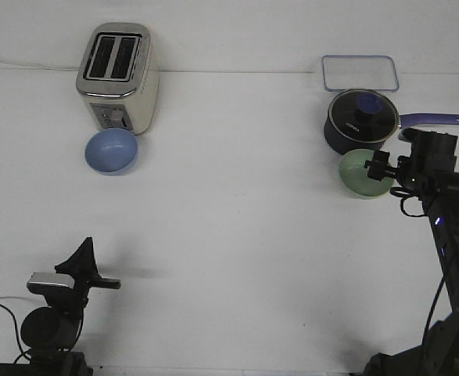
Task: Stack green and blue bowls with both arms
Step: 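Reach the right gripper forward to the rim of the pale green bowl, then grasp the green bowl rim with the right gripper and lift it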
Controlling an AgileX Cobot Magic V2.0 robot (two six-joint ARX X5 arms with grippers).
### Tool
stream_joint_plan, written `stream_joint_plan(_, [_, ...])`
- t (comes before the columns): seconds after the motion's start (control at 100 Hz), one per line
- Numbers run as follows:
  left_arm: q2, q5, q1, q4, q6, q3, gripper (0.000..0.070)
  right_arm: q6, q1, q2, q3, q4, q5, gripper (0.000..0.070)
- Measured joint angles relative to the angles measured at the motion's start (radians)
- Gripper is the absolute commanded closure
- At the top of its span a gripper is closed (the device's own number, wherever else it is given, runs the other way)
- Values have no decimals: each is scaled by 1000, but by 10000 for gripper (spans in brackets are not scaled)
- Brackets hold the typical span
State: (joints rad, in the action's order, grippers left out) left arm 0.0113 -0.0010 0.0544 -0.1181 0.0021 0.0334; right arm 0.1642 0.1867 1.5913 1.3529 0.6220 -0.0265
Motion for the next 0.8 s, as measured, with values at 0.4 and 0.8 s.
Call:
stream_joint_plan(0.4, [0,0,0,0,0,0,685,-10,67,246,11,-90,-141,217])
stream_joint_plan(0.8, [0,0,0,0,0,0,685,-3,71,271,24,-116,-214,700])
